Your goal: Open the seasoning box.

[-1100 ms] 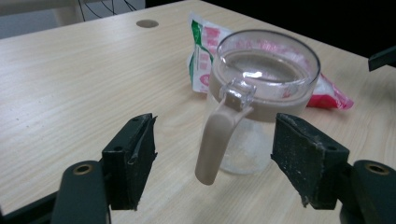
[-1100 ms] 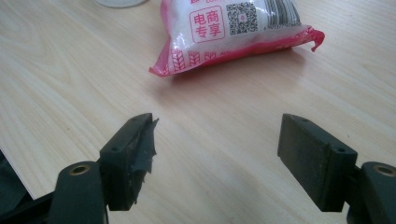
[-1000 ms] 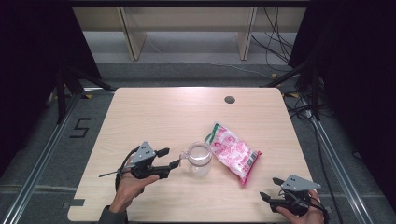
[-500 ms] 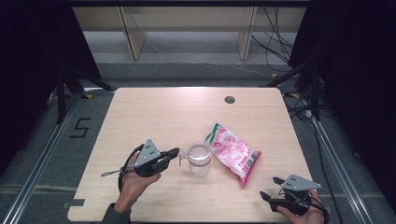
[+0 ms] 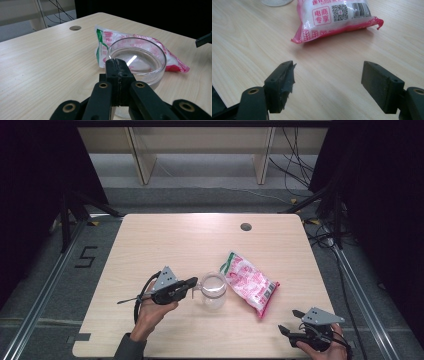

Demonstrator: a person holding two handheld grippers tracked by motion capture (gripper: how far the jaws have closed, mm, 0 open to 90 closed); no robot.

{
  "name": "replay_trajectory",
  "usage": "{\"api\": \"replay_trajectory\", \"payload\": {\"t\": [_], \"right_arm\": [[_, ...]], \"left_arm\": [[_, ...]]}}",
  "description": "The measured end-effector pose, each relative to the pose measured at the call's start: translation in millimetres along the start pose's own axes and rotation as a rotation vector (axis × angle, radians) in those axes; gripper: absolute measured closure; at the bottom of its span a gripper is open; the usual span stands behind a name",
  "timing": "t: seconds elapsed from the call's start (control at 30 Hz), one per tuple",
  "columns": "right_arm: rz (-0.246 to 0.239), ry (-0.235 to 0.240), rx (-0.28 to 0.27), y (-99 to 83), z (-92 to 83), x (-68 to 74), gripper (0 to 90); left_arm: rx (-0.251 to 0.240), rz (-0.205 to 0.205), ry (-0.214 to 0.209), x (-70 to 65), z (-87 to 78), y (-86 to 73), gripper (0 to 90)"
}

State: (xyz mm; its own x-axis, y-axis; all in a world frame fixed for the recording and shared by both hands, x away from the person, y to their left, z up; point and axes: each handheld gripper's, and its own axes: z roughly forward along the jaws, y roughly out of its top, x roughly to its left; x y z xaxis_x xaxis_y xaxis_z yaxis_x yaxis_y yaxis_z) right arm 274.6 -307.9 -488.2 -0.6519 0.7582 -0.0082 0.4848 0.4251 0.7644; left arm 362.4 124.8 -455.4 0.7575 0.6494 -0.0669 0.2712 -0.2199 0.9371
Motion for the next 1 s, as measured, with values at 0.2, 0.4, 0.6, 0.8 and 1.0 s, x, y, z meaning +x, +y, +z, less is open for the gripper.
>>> {"api": "replay_trajectory", "payload": {"t": [0.2,0.4,0.6,0.8,1.0], "right_arm": [[-0.008,-0.006,-0.042,1.2,-0.2,-0.7,23.4],[0.059,-0.001,-0.134,11.6,2.0,3.6,16.4],[-0.028,0.044,-0.206,36.7,20.7,14.4,37.0],[-0.070,0.115,-0.241,65.7,40.3,24.1,59.8],[-0.101,0.153,-0.267,86.0,59.3,31.7,73.9]], "left_arm": [[-0.008,-0.003,-0.001,0.6,-0.1,-1.4,89.1],[-0.009,-0.003,-0.006,1.8,-0.1,-1.8,88.8],[-0.008,-0.014,-0.007,1.2,0.1,-2.4,88.1],[-0.009,-0.016,-0.007,1.4,-0.1,-3.1,87.9],[-0.003,-0.007,-0.002,2.0,-0.7,-3.5,87.6]]}}
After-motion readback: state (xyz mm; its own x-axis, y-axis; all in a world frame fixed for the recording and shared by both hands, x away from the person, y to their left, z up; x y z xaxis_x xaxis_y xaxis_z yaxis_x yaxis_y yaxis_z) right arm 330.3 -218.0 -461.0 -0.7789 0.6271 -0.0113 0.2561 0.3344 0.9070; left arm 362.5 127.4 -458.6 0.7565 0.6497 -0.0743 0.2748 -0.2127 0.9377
